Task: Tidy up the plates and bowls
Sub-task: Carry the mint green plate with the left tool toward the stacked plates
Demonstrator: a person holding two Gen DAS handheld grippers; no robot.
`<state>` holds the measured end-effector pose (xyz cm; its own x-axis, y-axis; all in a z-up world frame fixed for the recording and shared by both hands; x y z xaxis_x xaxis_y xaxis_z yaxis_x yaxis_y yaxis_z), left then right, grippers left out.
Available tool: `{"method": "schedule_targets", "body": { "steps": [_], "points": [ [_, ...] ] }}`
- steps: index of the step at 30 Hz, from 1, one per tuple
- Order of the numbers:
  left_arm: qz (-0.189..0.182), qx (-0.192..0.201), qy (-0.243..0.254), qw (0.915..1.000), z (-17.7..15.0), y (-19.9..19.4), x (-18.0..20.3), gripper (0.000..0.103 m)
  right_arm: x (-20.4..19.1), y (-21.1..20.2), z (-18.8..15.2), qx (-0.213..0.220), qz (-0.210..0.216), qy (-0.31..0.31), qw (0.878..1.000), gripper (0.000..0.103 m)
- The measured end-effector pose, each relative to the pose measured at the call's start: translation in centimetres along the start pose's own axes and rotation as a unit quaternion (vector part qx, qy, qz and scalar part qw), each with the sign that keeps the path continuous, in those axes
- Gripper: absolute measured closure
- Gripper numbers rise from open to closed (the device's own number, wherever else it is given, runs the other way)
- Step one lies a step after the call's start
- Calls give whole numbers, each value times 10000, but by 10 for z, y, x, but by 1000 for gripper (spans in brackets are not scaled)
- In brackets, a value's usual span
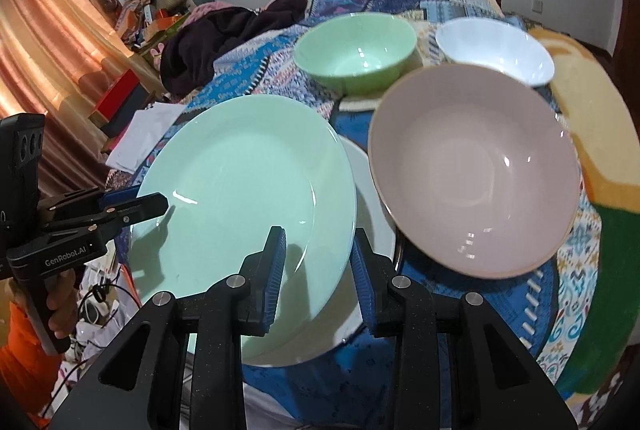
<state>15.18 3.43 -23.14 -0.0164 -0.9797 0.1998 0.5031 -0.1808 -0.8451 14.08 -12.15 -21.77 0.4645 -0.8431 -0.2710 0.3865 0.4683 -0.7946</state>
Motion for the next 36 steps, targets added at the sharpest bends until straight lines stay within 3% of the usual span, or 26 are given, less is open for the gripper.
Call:
{"method": "schedule_targets", "body": {
  "steps": [12,25,29,36],
  "points": [
    [83,-325,5,9994,-6,28,-2,72,7,10,-11,-169,21,147,9997,72],
    [316,-267,113,9991,0,38,-2,72,8,13,-14,-213,93,158,9996,72],
    [301,-468,16,9984,-3,49,-5,72,7,12,-15,-215,117,165,9996,72],
    [325,-457,1,9984,-3,50,-5,72,7,9,-17,-179,151,182,9996,73]
  ]
}}
Point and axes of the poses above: each gripper's, at about its wrist camera, not at the fingertips, and y roughly the way its jaws point, x to its right, z to its top, the point moved 5 cm from there along y, roughly the way its jaws point, and after that the axes turned 4 degrees about -y, right-handed, at the moved point
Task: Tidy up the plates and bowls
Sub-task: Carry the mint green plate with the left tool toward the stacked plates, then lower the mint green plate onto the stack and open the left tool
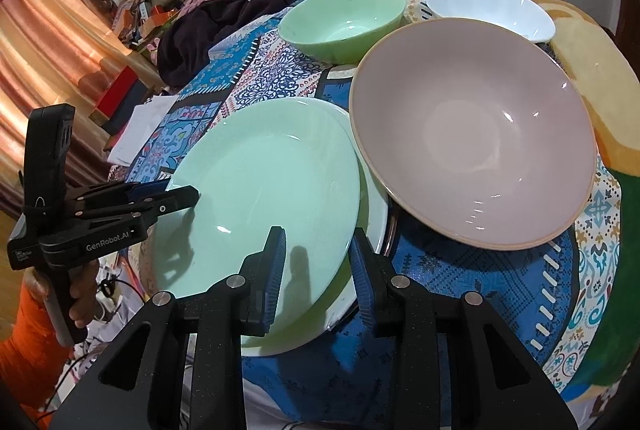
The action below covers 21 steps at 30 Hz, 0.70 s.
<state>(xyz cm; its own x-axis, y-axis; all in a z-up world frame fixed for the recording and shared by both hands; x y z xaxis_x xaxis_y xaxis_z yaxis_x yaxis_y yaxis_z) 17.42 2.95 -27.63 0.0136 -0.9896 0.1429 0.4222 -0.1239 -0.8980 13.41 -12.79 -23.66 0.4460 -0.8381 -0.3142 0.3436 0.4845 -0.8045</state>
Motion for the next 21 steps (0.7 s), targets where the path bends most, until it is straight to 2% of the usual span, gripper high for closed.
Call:
{"method": "schedule_targets", "body": {
  "steps": [4,6,14,21],
  "points": [
    [8,2,12,10000,0,-1,-1,72,-1,-1,-1,26,-95,-71,9999,75],
    [29,49,27,10000,0,-5,-2,66,-3,-3,-2,39,-160,-124,9998,75],
    [163,577,137,9981,9,-40,1,53,-1,-20,-1,212,-531,-387,9976,75],
    [62,1055,443,9934,27,-70,29,41,5,-50,10,581,-674,-410,9952,74]
  ]
}}
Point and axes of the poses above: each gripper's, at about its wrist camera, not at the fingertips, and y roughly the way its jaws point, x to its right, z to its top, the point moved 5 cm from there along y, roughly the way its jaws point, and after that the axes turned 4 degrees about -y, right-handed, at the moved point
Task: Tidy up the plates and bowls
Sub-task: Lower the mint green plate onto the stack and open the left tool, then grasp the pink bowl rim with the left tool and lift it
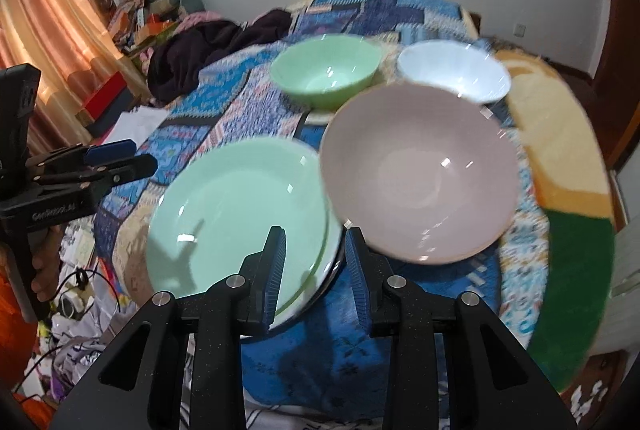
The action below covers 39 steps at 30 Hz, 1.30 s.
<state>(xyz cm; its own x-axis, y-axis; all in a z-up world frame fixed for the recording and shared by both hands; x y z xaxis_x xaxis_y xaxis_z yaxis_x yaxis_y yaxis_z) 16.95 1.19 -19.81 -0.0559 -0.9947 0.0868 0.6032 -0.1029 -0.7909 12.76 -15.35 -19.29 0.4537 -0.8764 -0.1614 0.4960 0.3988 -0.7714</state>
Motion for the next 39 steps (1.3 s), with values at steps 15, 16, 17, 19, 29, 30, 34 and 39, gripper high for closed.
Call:
{"method": "schedule_targets", "body": {
  "steps": [15,16,17,19,29,30,34,39],
  "points": [
    [-412,111,355,9985,52,27,71,20,64,-40,26,792,-780,469,9927,52],
    [-448,48,351,9984,54,34,76,20,69,-40,26,788,-811,510,9923,52],
    [-471,-14,359,9982,55,40,80,20,74,-38,25,778,-852,562,9917,51],
    [-477,-88,388,9981,57,52,86,20,84,-34,22,740,-894,680,9909,51],
    [-531,-498,433,9964,61,106,103,20,114,-6,6,477,-885,1079,9891,51],
    [-530,-509,437,9963,60,109,103,20,115,-2,5,457,-861,1115,9890,51],
    [-552,-570,502,9956,60,123,107,32,120,8,-1,368,-721,1273,9886,57],
    [-693,-769,591,9929,57,138,114,51,121,16,-6,288,-508,1396,9885,72]
  ]
}}
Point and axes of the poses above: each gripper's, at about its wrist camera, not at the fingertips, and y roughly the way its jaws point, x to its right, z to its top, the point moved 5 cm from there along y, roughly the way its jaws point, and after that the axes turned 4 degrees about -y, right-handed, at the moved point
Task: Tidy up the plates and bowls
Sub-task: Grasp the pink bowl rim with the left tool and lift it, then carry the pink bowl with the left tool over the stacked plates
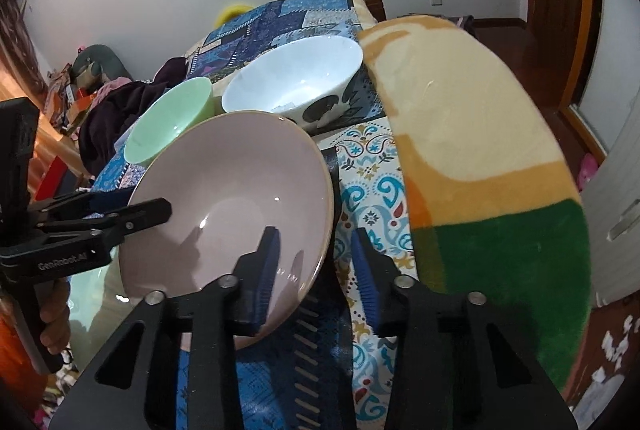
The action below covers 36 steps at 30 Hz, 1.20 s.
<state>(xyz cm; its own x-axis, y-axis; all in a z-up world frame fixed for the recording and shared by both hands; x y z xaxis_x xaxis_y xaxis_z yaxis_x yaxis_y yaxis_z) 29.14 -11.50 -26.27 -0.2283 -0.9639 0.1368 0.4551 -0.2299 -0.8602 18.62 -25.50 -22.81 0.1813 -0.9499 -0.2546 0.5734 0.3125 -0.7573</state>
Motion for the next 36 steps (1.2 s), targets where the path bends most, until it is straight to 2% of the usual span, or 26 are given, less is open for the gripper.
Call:
{"method": "schedule_targets", "body": {
  "steps": [4,7,11,17,27,36],
  "points": [
    [-130,-166,89,9997,-3,9,6,71,1,3,-2,-34,158,87,9998,78],
    [-264,-257,139,9992,-5,13,11,80,-1,5,-2,-51,246,104,9996,82],
    [-140,-239,149,9995,-6,13,14,80,0,1,0,-31,232,163,9996,82],
    [-236,-200,-41,9995,-4,3,15,80,-4,-7,5,79,146,151,9997,82],
    [-360,147,-28,9992,-7,-41,20,80,-19,-34,15,386,129,17,9992,82],
    [-266,405,-170,9987,-17,-82,-1,80,-57,-42,24,525,236,-291,9979,82]
  ]
}}
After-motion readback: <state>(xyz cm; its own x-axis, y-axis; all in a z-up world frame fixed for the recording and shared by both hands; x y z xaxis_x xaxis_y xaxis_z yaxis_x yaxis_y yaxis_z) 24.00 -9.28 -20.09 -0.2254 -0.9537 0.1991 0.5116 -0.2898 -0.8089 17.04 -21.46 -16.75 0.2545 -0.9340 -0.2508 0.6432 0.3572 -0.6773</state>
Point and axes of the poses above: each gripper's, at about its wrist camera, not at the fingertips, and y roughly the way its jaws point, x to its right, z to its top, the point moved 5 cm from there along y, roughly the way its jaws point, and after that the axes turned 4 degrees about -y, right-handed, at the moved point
